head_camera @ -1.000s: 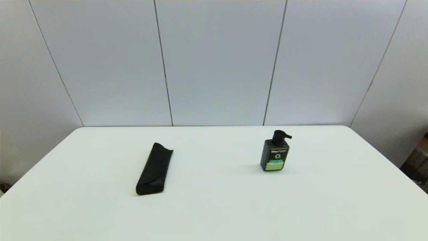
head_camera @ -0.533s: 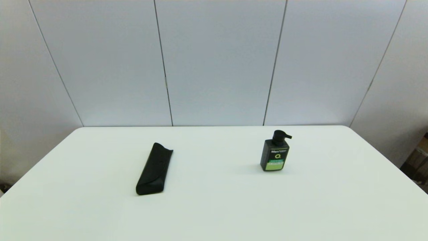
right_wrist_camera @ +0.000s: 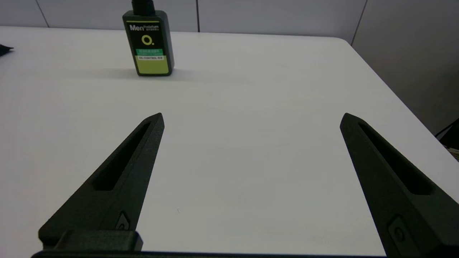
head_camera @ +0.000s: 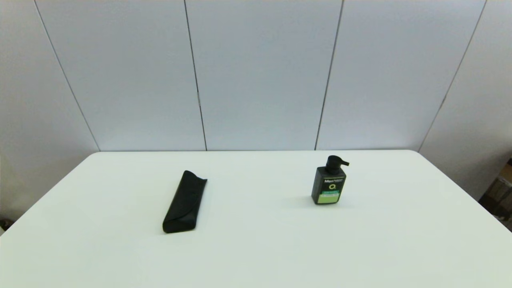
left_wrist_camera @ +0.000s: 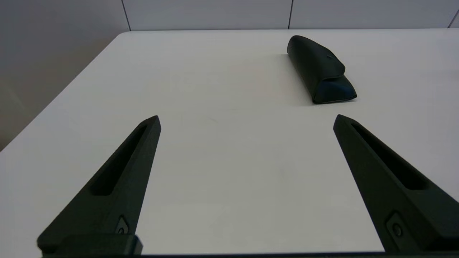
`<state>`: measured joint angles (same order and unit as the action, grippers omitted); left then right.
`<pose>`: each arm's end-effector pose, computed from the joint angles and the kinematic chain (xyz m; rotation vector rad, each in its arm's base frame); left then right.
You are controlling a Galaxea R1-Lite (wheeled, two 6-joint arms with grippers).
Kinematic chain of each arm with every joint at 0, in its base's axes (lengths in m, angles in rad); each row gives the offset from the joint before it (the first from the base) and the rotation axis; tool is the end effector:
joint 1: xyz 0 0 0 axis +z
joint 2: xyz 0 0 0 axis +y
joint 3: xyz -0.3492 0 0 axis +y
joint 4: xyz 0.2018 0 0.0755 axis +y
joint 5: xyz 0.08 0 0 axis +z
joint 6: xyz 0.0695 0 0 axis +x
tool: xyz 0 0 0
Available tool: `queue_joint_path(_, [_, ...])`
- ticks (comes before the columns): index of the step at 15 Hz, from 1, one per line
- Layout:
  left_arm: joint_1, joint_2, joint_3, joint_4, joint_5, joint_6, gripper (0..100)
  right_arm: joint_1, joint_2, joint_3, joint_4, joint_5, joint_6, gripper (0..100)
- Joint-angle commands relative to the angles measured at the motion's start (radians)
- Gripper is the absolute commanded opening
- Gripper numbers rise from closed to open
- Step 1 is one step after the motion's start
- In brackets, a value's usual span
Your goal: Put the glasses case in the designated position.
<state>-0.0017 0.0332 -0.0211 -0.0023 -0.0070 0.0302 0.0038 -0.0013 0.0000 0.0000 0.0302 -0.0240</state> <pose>0.0032 -0.0005 0.0832 0.0302 0.0097 -0.0088 0.0020 0.0021 0.0755 -0.0240 -0.0017 0.0340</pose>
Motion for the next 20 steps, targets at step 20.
queue_joint_path(20, [-0.103, 1.103, -1.102, 0.229, -0.008, 0.008, 100, 0.001, 0.001, 0.000, 0.000, 0.000, -0.001, 100])
